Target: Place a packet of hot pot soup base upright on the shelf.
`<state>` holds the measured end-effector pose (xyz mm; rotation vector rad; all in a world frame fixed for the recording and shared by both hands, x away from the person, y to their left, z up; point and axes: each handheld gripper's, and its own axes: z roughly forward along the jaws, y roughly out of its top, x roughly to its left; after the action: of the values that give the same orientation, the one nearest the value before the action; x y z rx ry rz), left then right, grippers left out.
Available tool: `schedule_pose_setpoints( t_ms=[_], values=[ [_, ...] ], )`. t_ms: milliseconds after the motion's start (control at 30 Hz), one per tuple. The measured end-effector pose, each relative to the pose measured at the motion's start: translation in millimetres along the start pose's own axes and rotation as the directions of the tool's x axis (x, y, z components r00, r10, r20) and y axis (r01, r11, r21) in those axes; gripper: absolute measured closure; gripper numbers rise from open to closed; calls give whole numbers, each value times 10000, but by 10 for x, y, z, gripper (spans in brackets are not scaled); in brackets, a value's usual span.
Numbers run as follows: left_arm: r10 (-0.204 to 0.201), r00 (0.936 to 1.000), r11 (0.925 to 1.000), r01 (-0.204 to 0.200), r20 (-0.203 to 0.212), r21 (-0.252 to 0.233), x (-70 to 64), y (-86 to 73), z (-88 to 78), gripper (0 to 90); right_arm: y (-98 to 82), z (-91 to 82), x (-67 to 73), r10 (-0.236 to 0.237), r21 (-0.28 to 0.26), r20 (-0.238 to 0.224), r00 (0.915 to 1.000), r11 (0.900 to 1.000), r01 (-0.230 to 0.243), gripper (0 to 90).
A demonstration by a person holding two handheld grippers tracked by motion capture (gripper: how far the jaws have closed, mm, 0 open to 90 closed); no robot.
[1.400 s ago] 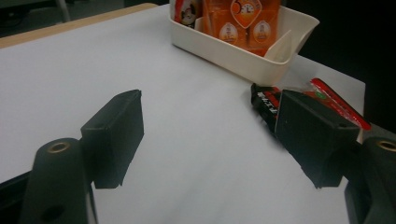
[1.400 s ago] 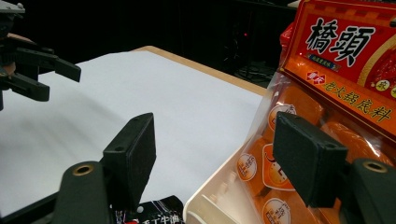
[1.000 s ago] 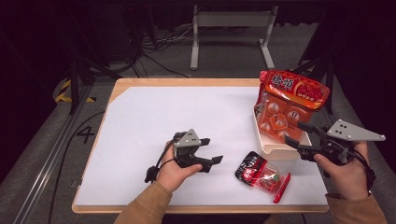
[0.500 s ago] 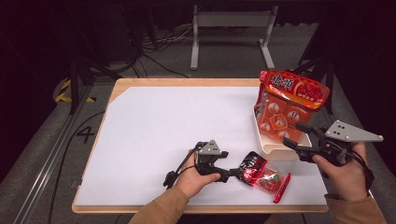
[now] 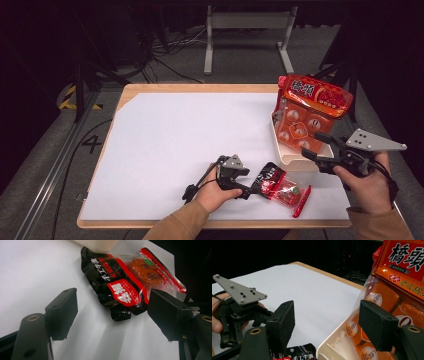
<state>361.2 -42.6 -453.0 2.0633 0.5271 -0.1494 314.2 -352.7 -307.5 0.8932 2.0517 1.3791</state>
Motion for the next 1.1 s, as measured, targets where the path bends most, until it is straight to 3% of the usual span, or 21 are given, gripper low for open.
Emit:
schedule_pose_setpoints(
  t_ms=[300, 433, 467, 533, 567, 833, 900, 1000, 1100],
  values=[
    [41, 9997, 9954, -18, -243, 962, -33, 40, 108, 301, -3, 19, 6, 2, 37, -42, 10000, 10000, -2, 302],
    [45, 9995, 9956, -15, -313, 941, -42, 44, 119, 312, -5, 17, 4, 14, 17, -53, 10000, 10000, -14, 301],
    [96, 9996, 9955, -70, -268, 949, -41, 45, 119, 312, -5, 19, 4, 11, 22, -56, 10000, 10000, -11, 300],
    [-78, 9990, 9955, 35, 444, 947, -35, 41, 127, 360, -7, 23, 6, -4, 41, -71, 10000, 10000, 4, 300],
    [-111, 9983, 9945, 50, 574, 1051, -43, 41, 139, 377, -8, 25, 9, 0, 60, -96, 10000, 10000, 1, 299],
    [321, 9993, 9930, -297, -195, 1146, -117, 44, 161, 426, -15, 54, 27, -25, 141, -159, 9999, 9999, 27, 298],
    [580, 9966, 9908, -502, -591, 1255, -154, 45, 170, 483, -17, 65, 35, -52, 179, -219, 9997, 9998, 56, 298],
    [1262, 9858, 9833, -1095, -1108, 1453, -230, 39, 194, 516, -18, 77, 46, -66, 212, -263, 9996, 9997, 72, 298],
    [1487, 9808, 9801, -1292, -1264, 1508, -256, 36, 200, 517, -22, 85, 53, -73, 277, -306, 9995, 9996, 82, 298]
  ],
)
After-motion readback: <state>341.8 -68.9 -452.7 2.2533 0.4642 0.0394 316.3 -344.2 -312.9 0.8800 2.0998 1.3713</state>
